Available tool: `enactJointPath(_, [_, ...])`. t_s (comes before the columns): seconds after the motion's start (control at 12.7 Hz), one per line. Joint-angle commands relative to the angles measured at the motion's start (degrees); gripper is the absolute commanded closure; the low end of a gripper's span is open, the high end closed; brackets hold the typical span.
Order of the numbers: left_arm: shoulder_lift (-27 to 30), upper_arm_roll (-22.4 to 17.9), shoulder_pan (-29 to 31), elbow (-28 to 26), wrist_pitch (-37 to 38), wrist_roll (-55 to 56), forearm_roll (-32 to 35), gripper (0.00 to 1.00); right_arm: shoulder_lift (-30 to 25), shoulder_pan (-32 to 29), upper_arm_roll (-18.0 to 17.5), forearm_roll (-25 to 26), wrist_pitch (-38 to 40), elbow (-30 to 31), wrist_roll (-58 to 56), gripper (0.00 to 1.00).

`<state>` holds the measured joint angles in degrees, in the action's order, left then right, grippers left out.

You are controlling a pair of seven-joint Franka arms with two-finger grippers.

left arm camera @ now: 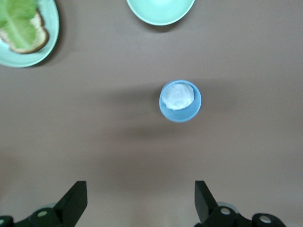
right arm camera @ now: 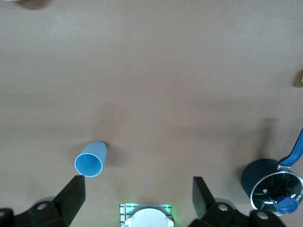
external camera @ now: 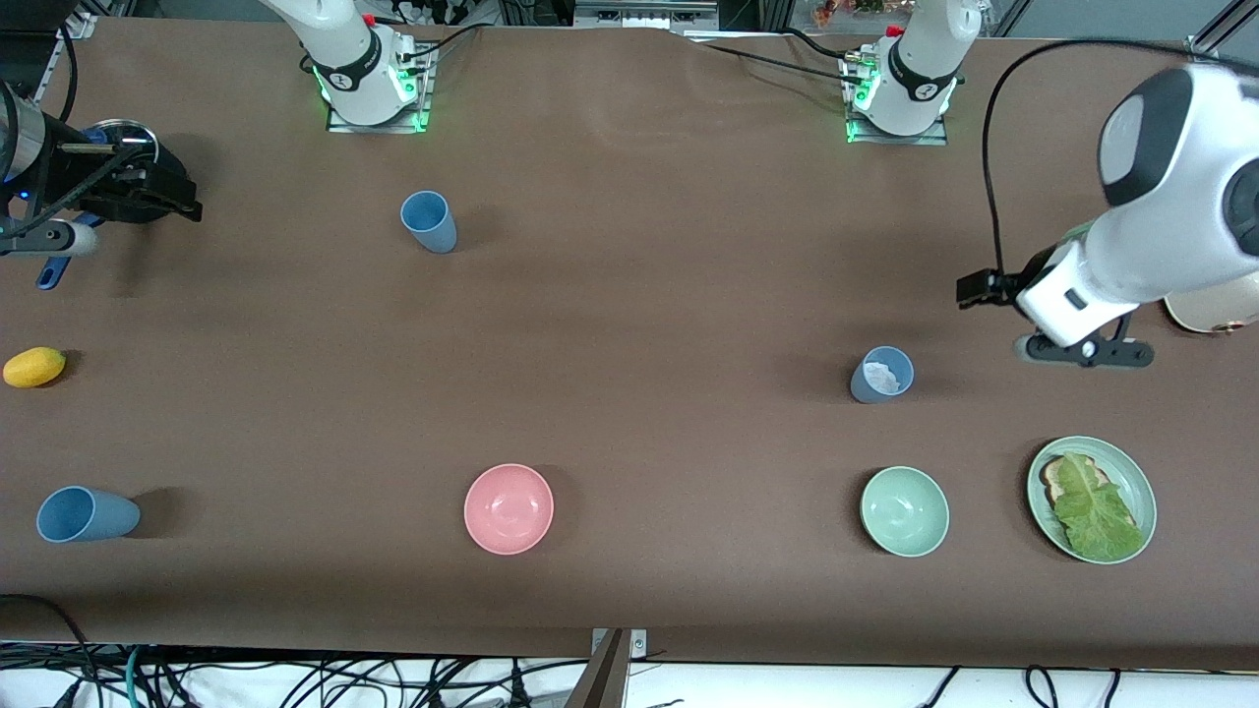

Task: Stack blue cups with both arms
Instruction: 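Move the left gripper down over the blue cup with tissue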

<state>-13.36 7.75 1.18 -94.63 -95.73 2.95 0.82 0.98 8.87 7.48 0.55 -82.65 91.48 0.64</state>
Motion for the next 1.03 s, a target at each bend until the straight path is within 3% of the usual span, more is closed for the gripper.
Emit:
enactJointPath(0.0, [-6.2,0.2,-0.1,2.0,-3.6,-1.5,-0.3,0.00,0.4,-0.3,-0.4,0.5,1.2,-1.4,-1.0,0.00])
enactJointPath(0.55, [-12.0,0.2,-1.4,-9.0,-23.5,-1.6,1.6,0.00,0.4,-0.3,-0.4,0.5,1.2,-1.4,-1.0,0.00])
enactJointPath(0.71, [-13.3,0.2,-1.4,-10.7,-26.2,-1.6,3.6,0.06,0.4,-0.3,-0.4,0.5,1.2,-1.4,-1.0,0.00])
enactJointPath(0.79, [-13.9,0.2,-1.4,-11.1,-27.0,-1.6,3.6,0.20,0.4,-0.3,-0.4,0.5,1.2,-1.4,-1.0,0.00])
enactJointPath(0.95, [-14.5,0.2,-1.4,-11.1,-27.1,-1.6,3.6,0.61,0.4,-0.3,-0.4,0.5,1.2,-1.4,-1.0,0.00])
